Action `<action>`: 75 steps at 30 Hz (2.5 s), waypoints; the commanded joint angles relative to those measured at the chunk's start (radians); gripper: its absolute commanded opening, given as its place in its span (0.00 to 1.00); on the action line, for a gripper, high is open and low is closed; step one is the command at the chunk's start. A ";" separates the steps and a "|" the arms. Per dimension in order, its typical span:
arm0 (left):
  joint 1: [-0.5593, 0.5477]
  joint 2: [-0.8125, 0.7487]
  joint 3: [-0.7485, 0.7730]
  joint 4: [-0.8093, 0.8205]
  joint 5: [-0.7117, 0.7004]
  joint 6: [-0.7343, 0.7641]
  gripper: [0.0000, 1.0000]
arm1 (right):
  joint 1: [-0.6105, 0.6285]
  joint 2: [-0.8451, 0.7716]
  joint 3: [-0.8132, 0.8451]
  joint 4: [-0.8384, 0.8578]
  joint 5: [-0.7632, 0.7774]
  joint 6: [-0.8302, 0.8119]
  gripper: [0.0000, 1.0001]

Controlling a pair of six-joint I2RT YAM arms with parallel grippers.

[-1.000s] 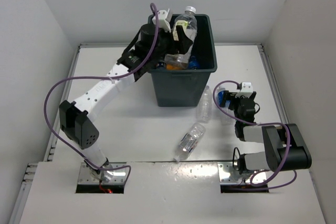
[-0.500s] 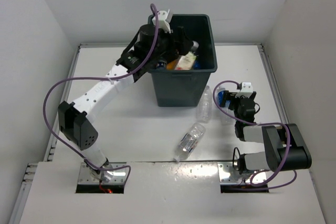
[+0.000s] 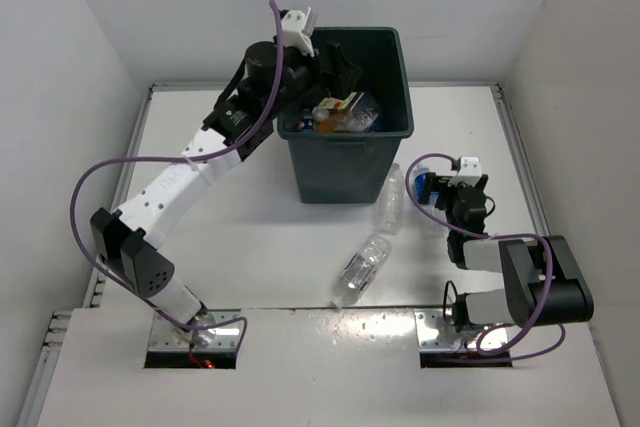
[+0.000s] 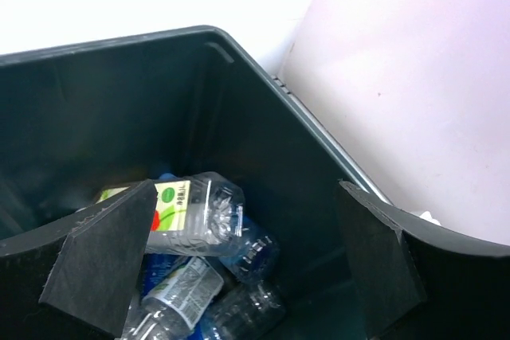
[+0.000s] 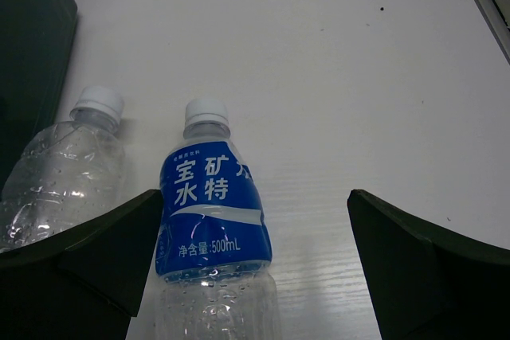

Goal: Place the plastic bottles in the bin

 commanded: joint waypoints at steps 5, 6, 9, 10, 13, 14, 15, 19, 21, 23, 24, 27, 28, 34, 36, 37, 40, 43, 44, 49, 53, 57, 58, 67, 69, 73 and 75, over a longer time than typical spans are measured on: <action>-0.027 -0.173 -0.044 0.148 0.018 0.220 1.00 | -0.004 -0.002 0.021 0.036 -0.001 0.001 1.00; -0.048 -0.197 -0.064 0.177 0.029 0.269 1.00 | -0.004 -0.002 0.021 0.036 -0.001 0.001 1.00; -0.154 -0.230 -0.058 0.144 0.040 0.493 1.00 | -0.004 -0.002 0.021 0.036 -0.001 0.001 1.00; -0.205 -0.230 -0.058 0.088 0.052 0.515 1.00 | -0.004 -0.002 0.021 0.036 -0.001 0.001 1.00; -0.310 -0.256 -0.122 0.081 0.089 0.541 1.00 | -0.004 -0.002 0.021 0.036 -0.001 0.001 1.00; -0.338 -0.265 -0.154 0.081 0.100 0.532 1.00 | -0.004 -0.002 0.021 0.036 -0.001 0.001 1.00; -0.369 -0.265 -0.220 0.092 0.100 0.515 1.00 | -0.004 -0.002 0.021 0.036 -0.001 0.001 1.00; -0.524 -0.316 -0.426 0.092 0.022 0.515 1.00 | -0.004 -0.002 0.021 0.036 -0.001 0.001 1.00; -0.576 -0.334 -0.559 0.104 -0.011 0.495 1.00 | -0.004 -0.002 0.021 0.036 -0.001 0.001 1.00; -0.608 -0.345 -0.627 0.130 -0.023 0.468 1.00 | -0.004 -0.002 0.021 0.036 -0.001 0.001 1.00; -0.618 -0.345 -0.654 0.130 -0.023 0.457 1.00 | -0.004 -0.002 0.021 0.036 -0.001 0.001 1.00; -0.630 -0.345 -0.759 0.188 -0.052 0.417 1.00 | -0.004 -0.002 0.021 0.036 -0.001 0.001 1.00; -0.630 -0.324 -0.798 0.200 -0.052 0.402 1.00 | -0.004 -0.002 0.021 0.036 -0.001 0.001 1.00; -0.630 -0.195 -0.836 0.216 -0.121 0.334 1.00 | -0.004 -0.002 0.021 0.036 -0.001 0.001 1.00; -0.630 -0.146 -0.845 0.225 -0.103 0.334 1.00 | -0.004 -0.002 0.021 0.036 -0.001 0.001 1.00; -0.630 -0.133 -0.836 0.234 -0.089 0.334 1.00 | -0.004 -0.002 0.021 0.036 -0.001 0.001 1.00; -0.630 -0.091 -0.826 0.234 -0.080 0.325 1.00 | -0.004 -0.002 0.021 0.036 -0.001 0.001 1.00; -0.621 -0.031 -0.775 0.205 -0.080 0.305 1.00 | -0.004 -0.002 0.021 0.036 -0.001 0.001 1.00; -0.607 -0.017 -0.774 0.196 -0.080 0.290 1.00 | -0.004 -0.002 0.021 0.036 -0.001 0.001 1.00; -0.572 0.063 -0.727 0.162 -0.045 0.280 1.00 | -0.004 -0.002 0.021 0.036 -0.001 0.001 1.00; -0.563 0.132 -0.670 0.119 -0.002 0.260 1.00 | -0.004 -0.002 0.021 0.036 -0.001 0.001 1.00; -0.553 0.158 -0.639 0.099 0.008 0.237 1.00 | -0.004 -0.002 0.021 0.036 -0.001 0.001 1.00; -0.543 0.170 -0.639 0.089 0.008 0.237 1.00 | -0.004 -0.002 0.021 0.036 -0.001 0.001 1.00; -0.533 0.229 -0.627 0.047 0.037 0.210 0.91 | -0.004 -0.002 0.021 0.036 -0.001 0.001 1.00; -0.533 0.238 -0.627 0.035 0.037 0.210 0.88 | -0.004 -0.002 0.021 0.036 -0.001 0.001 1.00; -0.524 0.238 -0.609 0.012 0.012 0.219 0.77 | -0.004 -0.002 0.021 0.036 -0.001 0.001 1.00; -0.533 0.194 -0.609 0.001 -0.038 0.243 0.74 | -0.004 -0.002 0.021 0.036 -0.001 0.001 1.00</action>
